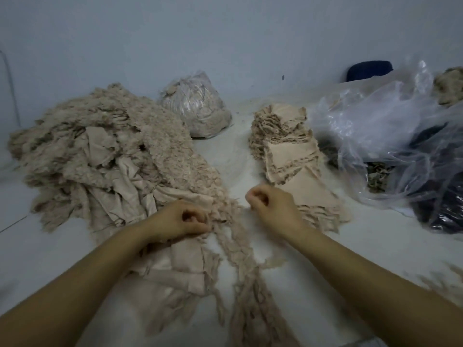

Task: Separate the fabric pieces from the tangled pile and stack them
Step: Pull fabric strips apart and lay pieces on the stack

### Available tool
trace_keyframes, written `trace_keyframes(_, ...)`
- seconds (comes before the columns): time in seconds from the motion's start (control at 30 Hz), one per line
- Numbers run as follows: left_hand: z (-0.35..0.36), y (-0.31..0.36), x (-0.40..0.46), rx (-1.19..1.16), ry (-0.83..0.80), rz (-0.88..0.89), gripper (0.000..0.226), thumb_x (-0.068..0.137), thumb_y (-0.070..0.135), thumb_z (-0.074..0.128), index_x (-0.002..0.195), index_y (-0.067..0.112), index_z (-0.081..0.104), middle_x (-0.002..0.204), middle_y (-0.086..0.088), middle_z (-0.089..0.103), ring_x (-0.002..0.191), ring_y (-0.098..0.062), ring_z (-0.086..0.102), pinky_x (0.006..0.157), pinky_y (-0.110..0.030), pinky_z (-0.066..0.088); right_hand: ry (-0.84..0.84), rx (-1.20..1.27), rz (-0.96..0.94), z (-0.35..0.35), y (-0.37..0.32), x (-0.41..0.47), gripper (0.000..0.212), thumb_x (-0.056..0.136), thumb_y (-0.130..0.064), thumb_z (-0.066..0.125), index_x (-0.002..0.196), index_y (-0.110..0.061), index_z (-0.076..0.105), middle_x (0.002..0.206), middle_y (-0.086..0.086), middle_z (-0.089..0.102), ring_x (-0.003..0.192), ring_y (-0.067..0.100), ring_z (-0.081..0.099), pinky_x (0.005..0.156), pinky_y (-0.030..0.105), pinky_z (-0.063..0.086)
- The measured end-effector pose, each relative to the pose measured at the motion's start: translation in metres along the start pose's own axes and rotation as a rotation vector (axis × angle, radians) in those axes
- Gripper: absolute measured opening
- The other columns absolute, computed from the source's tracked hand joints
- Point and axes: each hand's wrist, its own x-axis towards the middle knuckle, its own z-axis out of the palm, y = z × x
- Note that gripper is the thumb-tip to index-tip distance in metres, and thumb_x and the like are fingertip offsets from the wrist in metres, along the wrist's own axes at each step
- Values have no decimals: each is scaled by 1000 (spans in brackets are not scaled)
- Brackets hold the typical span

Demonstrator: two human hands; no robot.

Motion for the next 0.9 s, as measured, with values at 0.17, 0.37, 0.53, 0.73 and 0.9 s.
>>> trace_keyframes(0.17,13,-38,-31,213,85,-12,57,84,34,69,133,13,50,131,4,48,122,-9,44,101,-19,34,-386,65,148,65,-28,-13,27,91,-34,62,110,-16,60,99,2,67,93,18,62,78,23,45)
trace_keyframes(0.37,22,-41,-34,-273,204,-73,43,95,30,53,136,29,39,135,14,44,123,5,41,98,-9,31,-472,-133,211,86,-53,-5,56,76,-63,65,53,-17,43,50,1,45,48,19,46,50,30,35)
trace_keyframes(0.53,16,-34,-32,-635,273,-148,36,100,11,40,135,15,42,124,4,57,113,-3,52,93,-15,41,-492,-154,40,93,-53,-8,50,84,-34,70,56,-19,32,55,-3,34,55,14,37,55,31,28)
trace_keyframes(0.73,-2,-17,-21,-134,175,62,23,94,14,55,71,18,58,60,15,50,57,3,46,59,-17,36,-315,237,112,67,-41,-4,30,90,-27,64,81,2,60,72,5,50,71,16,47,66,28,37)
trace_keyframes(0.9,5,7,-2,-215,251,144,27,99,18,46,74,11,55,65,13,51,61,-2,44,60,-21,36,-265,484,183,71,-51,-3,25,92,-26,62,76,-11,53,72,4,52,67,13,48,63,26,39)
